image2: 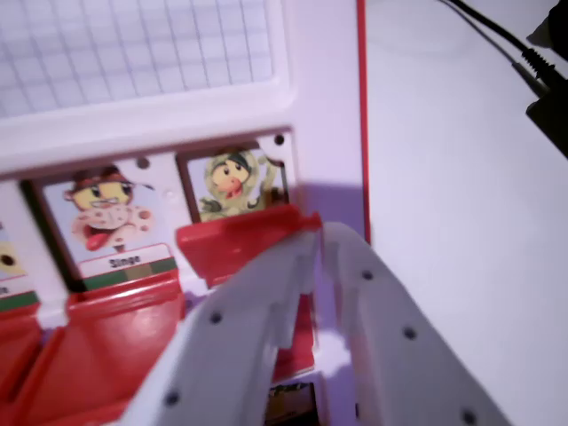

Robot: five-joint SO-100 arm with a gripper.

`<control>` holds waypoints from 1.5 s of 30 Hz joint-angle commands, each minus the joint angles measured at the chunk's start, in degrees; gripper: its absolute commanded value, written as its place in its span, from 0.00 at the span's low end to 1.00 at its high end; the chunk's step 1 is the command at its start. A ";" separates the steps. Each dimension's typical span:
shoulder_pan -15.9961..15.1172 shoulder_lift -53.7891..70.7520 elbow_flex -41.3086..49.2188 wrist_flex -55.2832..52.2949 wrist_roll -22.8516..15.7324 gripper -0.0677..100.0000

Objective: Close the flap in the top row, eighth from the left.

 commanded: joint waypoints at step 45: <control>0.70 36.04 17.23 6.24 5.19 0.00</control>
